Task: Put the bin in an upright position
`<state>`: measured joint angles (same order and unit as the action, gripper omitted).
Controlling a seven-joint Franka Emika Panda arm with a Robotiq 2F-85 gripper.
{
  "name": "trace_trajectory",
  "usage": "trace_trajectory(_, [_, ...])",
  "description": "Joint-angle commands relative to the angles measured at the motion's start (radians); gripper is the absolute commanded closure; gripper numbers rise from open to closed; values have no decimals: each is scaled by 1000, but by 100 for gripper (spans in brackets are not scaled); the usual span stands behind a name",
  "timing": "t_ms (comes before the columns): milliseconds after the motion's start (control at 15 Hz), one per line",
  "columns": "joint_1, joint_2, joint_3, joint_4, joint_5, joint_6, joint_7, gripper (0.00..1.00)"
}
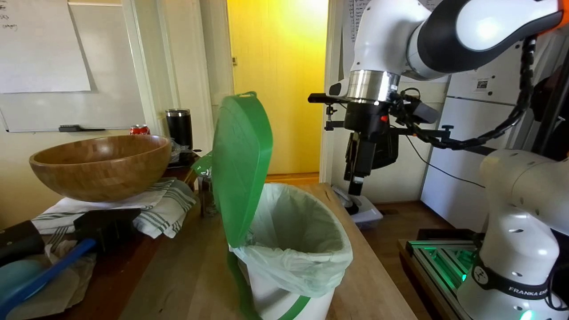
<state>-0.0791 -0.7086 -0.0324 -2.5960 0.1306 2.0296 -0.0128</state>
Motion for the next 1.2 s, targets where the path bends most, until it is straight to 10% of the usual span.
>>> trace_trajectory(0, [32, -69, -12, -13, -73, -4, -104, 0])
trace_trajectory(1133, [62, -163, -50, -1, -88, 112, -164, 0])
